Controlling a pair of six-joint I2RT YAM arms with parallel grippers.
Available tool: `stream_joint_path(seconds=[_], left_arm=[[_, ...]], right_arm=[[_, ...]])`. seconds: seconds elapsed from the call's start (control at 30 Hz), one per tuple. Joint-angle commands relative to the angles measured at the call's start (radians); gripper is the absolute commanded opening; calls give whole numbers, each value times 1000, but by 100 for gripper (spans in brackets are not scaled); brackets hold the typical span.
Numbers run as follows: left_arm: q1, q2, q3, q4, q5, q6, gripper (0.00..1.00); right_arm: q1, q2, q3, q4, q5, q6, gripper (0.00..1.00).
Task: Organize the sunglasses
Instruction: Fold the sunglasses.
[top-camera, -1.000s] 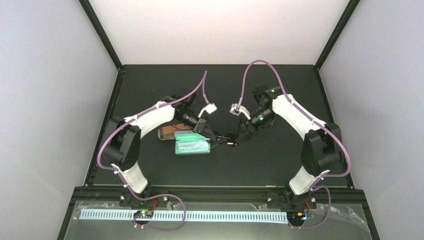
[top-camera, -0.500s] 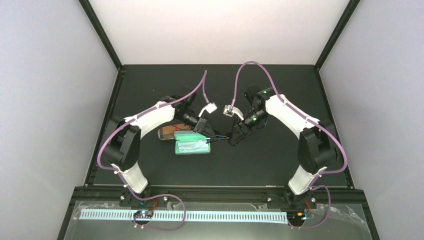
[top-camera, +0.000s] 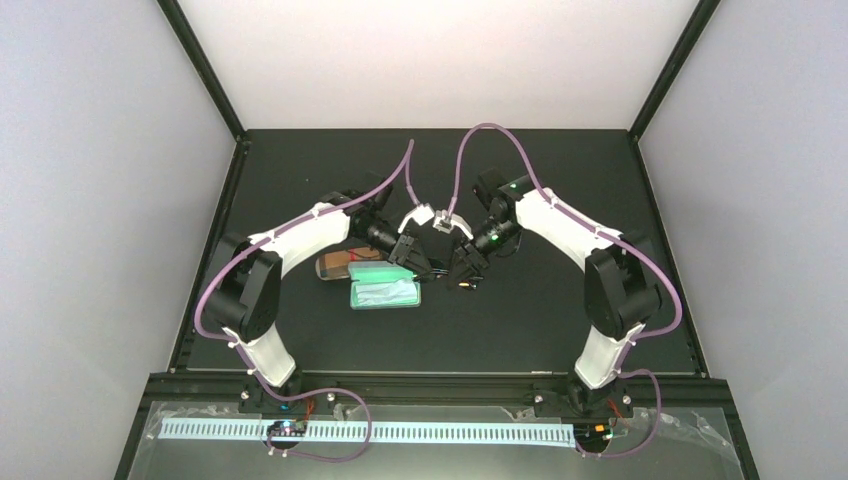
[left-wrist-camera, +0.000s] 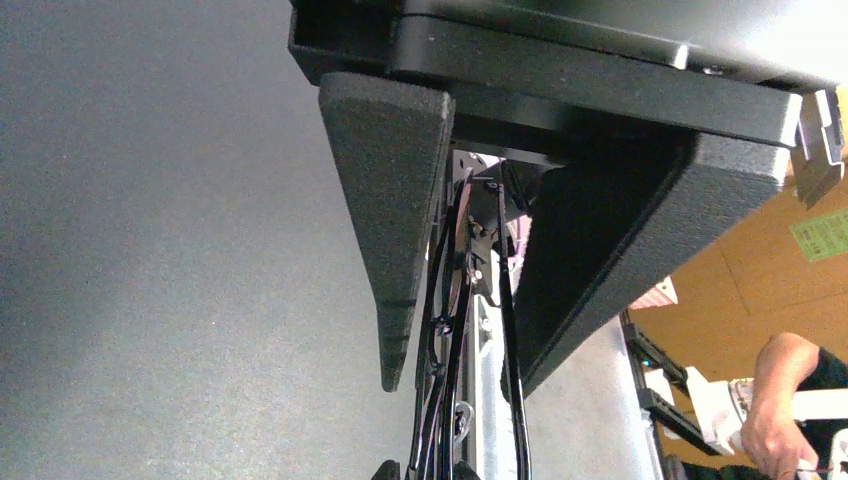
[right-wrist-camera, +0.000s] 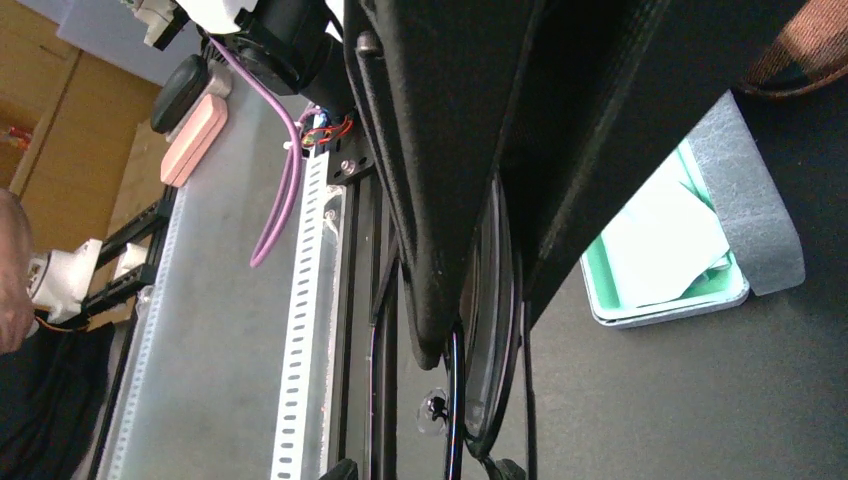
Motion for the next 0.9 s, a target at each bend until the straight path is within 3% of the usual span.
stream_joint_path(seconds=[0.0, 0.17, 0.37, 0.57, 0.87], left_arm=[[-5, 2, 21, 24, 5, -7, 11], [-5, 6, 19, 26, 0, -7, 13], [-2, 6, 13, 24, -5, 0, 23], [0, -1, 10, 17, -8, 15, 38], [10, -17, 10, 5, -9, 39, 47]], right_arm=[[9, 2, 20, 54, -48, 10, 34], [8, -3, 6, 67, -48, 10, 25], [8, -24, -7, 76, -12, 8, 17], [-11, -28, -12, 14, 1, -58, 14], [-49, -33, -52, -80, 34, -169, 14]])
